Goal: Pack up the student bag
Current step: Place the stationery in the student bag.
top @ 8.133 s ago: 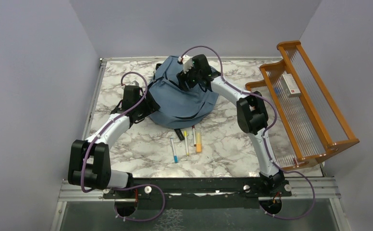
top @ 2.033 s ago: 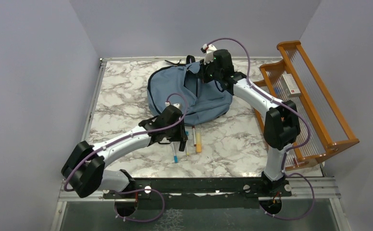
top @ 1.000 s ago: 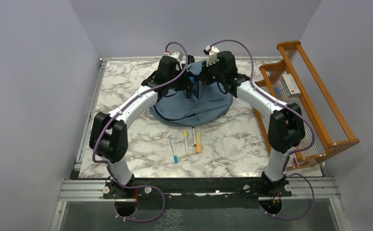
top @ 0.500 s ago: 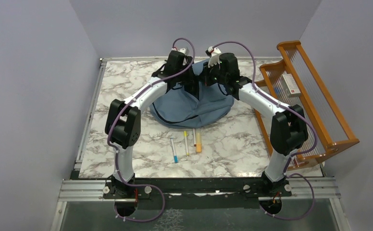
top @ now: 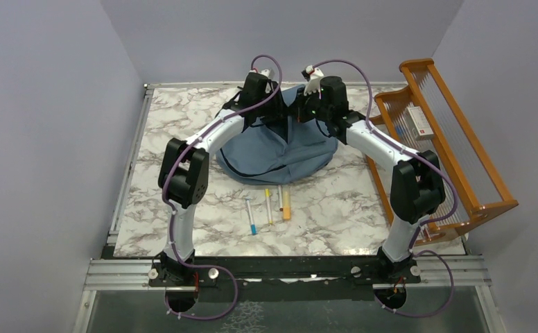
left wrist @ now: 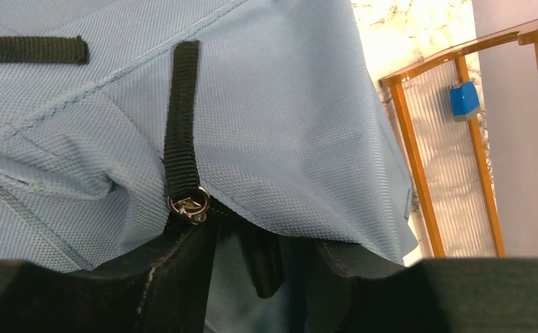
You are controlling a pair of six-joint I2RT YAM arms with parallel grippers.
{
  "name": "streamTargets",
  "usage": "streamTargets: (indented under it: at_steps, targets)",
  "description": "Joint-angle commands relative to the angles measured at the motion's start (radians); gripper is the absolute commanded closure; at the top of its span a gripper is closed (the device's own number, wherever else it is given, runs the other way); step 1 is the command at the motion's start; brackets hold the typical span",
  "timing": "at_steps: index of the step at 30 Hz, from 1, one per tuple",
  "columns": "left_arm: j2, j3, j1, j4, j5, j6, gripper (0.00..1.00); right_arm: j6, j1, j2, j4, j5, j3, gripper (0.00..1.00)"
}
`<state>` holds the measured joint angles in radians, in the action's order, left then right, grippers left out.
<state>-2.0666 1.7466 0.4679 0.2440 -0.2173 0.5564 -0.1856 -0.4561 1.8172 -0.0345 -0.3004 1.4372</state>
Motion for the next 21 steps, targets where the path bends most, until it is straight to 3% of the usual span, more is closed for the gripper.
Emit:
streamTargets:
  at_steps: [1, 9, 21]
  targets:
    - [0.038, -0.033, 0.007, -0.082, -0.026, 0.008, 0.49, -0.031, -0.024, -0.065, -0.090, -0.099, 0.002, 1.00]
    - [0.096, -0.059, 0.000, -0.066, -0.022, -0.011, 0.46, -0.047, -0.024, -0.071, -0.096, -0.074, -0.006, 1.00]
    - [0.376, -0.236, -0.017, -0.008, 0.174, -0.084, 0.46, -0.156, -0.023, -0.063, -0.128, 0.010, -0.005, 1.00]
